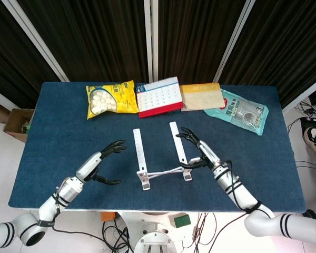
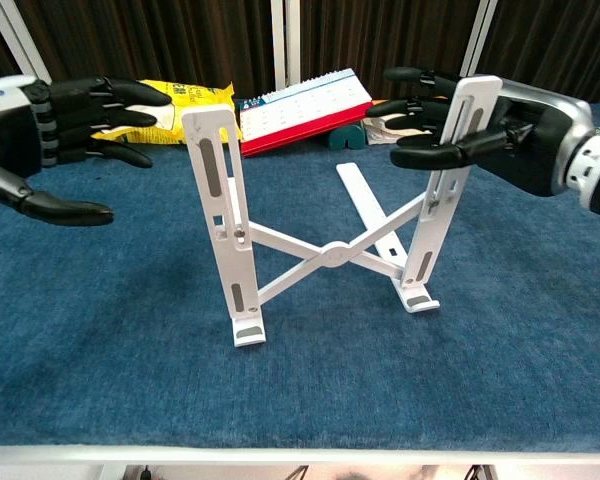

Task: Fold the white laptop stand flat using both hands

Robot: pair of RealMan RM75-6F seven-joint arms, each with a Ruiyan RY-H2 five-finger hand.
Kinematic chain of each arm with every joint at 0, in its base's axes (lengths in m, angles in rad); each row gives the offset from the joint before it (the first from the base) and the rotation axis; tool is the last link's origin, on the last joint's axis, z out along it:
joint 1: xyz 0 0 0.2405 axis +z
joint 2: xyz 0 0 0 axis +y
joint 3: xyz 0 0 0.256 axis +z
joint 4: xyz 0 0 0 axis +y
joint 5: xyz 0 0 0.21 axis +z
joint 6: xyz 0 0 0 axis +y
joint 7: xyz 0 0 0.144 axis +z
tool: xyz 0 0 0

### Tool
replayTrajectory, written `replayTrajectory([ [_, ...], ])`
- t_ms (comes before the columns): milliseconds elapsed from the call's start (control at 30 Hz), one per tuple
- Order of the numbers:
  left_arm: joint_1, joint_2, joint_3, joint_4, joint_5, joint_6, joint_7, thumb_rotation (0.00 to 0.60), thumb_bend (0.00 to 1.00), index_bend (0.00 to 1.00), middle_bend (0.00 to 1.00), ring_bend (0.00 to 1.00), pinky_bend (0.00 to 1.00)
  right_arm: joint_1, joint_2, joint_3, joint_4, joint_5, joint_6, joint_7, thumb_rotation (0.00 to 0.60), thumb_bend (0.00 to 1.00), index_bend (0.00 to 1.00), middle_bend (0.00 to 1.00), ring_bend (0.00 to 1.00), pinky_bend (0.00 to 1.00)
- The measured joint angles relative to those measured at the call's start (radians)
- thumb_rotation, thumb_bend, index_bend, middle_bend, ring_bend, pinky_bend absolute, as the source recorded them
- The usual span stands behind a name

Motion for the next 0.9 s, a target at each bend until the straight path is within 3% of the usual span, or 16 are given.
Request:
replayTrajectory([
  [167, 0.055, 0.083, -0.001, -0.057, -0.033, 0.036, 0.163, 0.6, 0.0, 0.17, 0.06, 0.04, 0.19, 0.04, -0.105, 0.108, 0.046, 0.2, -0.029, -0.173, 0.6, 0.18, 0.0, 0.01, 0.0, 0.05],
  [267, 0.082, 0.124, -0.004, -0.08, -0.059, 0.04, 0.218, 0.6, 0.0, 0.17, 0.06, 0.04, 0.19, 0.056, -0.16, 0.174, 0.083, 0.285, -0.024, -0.266, 0.6, 0.18, 0.0, 0.0, 0.0, 0.02],
  [433, 0.084, 0.148, -0.015, -0.079, -0.083, 0.016, 0.29, 0.6, 0.0, 0.17, 0.06, 0.04, 0.19, 0.044, -0.185, 0.215, 0.106, 0.292, 0.056, -0.318, 0.6, 0.17, 0.0, 0.0, 0.0, 0.0],
  [500, 0.08, 0.154, -0.023, -0.075, -0.097, -0.002, 0.343, 0.6, 0.0, 0.17, 0.06, 0.04, 0.19, 0.032, -0.18, 0.212, 0.111, 0.25, 0.101, -0.33, 0.6, 0.17, 0.0, 0.01, 0.0, 0.0],
  [600, 0.067, 0.156, -0.039, -0.065, -0.117, -0.031, 0.444, 0.6, 0.0, 0.17, 0.06, 0.04, 0.18, 0.015, -0.162, 0.181, 0.133, 0.142, 0.156, -0.369, 0.6, 0.15, 0.01, 0.13, 0.01, 0.01],
  [733, 0.034, 0.138, -0.065, -0.038, -0.142, -0.085, 0.618, 0.6, 0.0, 0.16, 0.05, 0.04, 0.17, -0.003, -0.112, 0.103, 0.172, -0.051, 0.226, -0.465, 0.6, 0.02, 0.22, 0.33, 0.14, 0.11],
  [900, -0.045, 0.059, -0.116, 0.038, -0.183, -0.187, 0.862, 0.6, 0.0, 0.15, 0.03, 0.03, 0.16, -0.013, -0.043, 0.017, 0.208, -0.217, 0.261, -0.695, 0.6, 0.0, 0.39, 0.46, 0.27, 0.25],
])
